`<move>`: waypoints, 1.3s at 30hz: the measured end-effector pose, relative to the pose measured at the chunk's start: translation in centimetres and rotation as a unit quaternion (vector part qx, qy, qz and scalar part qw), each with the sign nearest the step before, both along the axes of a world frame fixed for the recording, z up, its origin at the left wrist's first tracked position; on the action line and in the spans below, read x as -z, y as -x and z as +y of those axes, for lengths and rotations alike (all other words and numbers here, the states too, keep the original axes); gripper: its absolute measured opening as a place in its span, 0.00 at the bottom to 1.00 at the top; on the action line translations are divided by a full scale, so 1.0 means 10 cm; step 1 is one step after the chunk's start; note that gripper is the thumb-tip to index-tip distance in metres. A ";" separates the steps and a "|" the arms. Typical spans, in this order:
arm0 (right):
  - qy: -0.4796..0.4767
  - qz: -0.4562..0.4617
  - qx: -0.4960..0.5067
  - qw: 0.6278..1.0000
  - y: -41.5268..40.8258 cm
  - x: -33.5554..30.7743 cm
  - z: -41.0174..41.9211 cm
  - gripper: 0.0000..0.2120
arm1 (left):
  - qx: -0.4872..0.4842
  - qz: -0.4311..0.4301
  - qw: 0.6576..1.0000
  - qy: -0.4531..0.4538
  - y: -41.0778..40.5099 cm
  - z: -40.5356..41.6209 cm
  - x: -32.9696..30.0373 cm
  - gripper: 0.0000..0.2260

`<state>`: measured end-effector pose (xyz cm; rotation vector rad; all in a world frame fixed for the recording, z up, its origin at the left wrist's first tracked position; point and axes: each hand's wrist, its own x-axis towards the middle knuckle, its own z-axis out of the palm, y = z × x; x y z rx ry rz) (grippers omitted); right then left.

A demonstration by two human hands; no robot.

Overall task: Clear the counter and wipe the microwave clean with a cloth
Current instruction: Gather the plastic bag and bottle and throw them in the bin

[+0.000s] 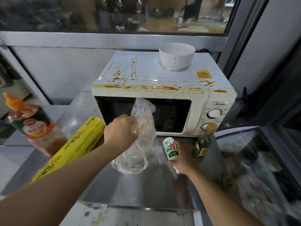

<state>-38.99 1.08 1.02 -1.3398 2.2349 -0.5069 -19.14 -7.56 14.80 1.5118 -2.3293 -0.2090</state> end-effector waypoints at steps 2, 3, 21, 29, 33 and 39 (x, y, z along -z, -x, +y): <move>0.003 -0.005 -0.002 1.000 -0.01 0.03 -0.01 0.40 | -0.004 -0.001 1.000 -0.001 0.01 0.00 0.02 0.05; 0.004 -0.005 -0.003 1.000 -0.02 0.04 -0.02 0.39 | -0.004 -0.002 1.000 -0.002 0.00 0.01 0.02 0.05; 0.107 -0.052 0.057 0.991 -0.09 -0.95 0.36 0.35 | 0.023 0.029 0.999 0.027 -0.16 0.28 -0.36 0.04; 0.168 -0.016 0.093 0.981 -0.36 -1.61 0.80 0.35 | 0.079 0.074 0.993 0.045 -0.33 0.37 -0.61 0.03; 0.193 0.002 0.132 0.972 -0.64 -1.83 1.06 0.34 | 0.134 0.098 0.985 0.053 -0.49 0.44 -0.71 0.03; 0.207 0.032 0.202 0.957 -1.24 -2.08 1.49 0.34 | 0.223 0.124 0.966 0.042 -0.84 0.63 -0.81 0.07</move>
